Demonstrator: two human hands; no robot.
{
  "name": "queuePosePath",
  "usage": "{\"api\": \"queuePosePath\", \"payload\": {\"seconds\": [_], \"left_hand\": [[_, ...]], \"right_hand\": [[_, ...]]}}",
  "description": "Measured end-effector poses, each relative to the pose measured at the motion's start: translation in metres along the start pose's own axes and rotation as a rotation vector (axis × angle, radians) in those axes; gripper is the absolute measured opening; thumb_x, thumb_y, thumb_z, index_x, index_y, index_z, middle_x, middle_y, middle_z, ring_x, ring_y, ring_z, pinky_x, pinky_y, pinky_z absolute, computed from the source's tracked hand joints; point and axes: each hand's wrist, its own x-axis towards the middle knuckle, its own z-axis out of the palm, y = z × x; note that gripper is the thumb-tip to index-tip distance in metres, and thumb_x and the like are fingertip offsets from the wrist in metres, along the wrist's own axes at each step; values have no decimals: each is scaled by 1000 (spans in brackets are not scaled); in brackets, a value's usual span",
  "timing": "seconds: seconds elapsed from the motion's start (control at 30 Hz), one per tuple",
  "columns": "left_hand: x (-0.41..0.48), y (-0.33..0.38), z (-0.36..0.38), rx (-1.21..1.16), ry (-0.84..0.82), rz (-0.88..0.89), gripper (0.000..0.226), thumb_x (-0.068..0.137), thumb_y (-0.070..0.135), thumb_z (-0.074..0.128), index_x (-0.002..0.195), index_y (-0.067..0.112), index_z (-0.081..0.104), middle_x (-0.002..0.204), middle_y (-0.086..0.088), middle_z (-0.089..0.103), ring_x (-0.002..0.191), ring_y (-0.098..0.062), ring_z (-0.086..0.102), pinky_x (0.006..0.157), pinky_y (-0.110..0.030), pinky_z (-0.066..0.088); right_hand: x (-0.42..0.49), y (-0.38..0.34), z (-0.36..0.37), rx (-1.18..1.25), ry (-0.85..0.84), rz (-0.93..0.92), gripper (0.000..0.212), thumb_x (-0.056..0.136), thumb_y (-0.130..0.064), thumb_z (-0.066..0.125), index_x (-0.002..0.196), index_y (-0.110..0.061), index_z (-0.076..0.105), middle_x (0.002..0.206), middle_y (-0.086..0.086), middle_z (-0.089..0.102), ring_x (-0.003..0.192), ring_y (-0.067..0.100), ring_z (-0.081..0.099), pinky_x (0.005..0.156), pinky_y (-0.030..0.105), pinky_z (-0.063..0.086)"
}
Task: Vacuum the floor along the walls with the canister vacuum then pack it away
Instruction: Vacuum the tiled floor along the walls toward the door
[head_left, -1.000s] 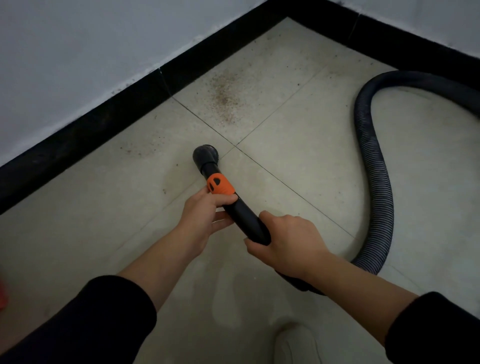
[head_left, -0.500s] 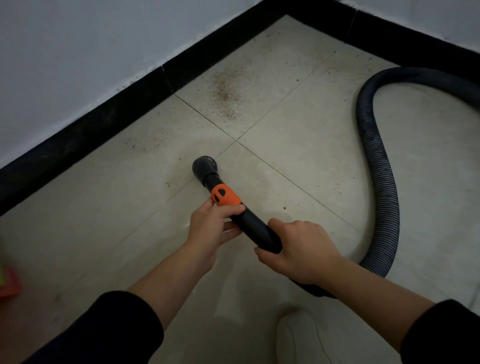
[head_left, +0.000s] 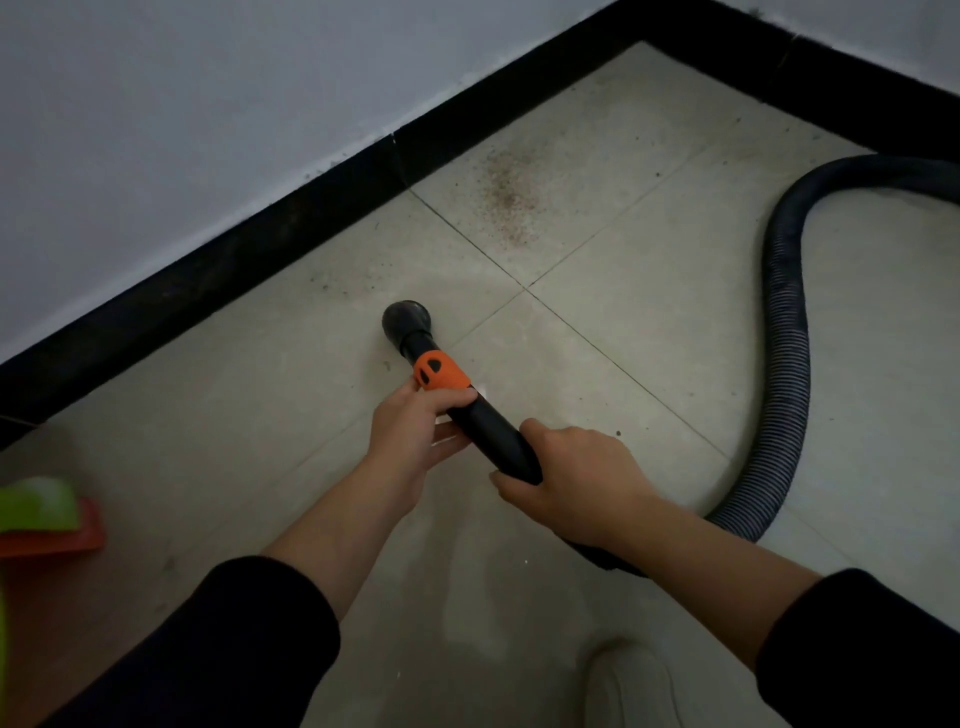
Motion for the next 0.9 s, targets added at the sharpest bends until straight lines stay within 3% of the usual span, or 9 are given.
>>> {"api": "queuePosePath", "payload": {"seconds": [0.2,0.33,0.43,0.63,0.9], "left_hand": [[1,1,-11,-15,-32,11,35,82,6,69,116,14,65,105,-5,70,84,-24,71,67,-28,58],[-3,-2,-21,-2,-26,-9,27,83,6,69,109,11,66,104,-9,69,89,-27,70,71,-30,58],[-10,-6,-31,19,-29,-31,22,83,5,69,104,8,65,100,-10,69,88,-27,71,73,-33,58],[-25,-14,-46,12,-25,-54,27,82,5,70,107,6,62,99,-10,69,90,-27,70,70,-32,58],[-43,-26,-52,-1,-37,-71,36,81,6,72,114,2,57,103,-12,68,95,-28,70,78,-35,58]], "right_hand": [[6,-6,2,-21,-13,-10,35,91,-59,47,92,-24,40,71,-6,48,67,20,55,62,30,45],[1,-9,3,-30,-16,-38,36,91,-58,47,89,-24,38,66,-8,41,65,21,51,60,30,40],[-6,-12,5,-39,-21,-80,34,91,-57,47,89,-24,38,70,-6,47,64,20,51,59,29,40],[-15,-16,4,-50,-57,-144,33,90,-56,49,90,-24,43,70,-5,50,63,20,53,58,29,37],[-26,-13,0,-79,-123,-206,31,87,-58,52,88,-29,40,62,-8,44,56,14,47,53,24,34]]}}
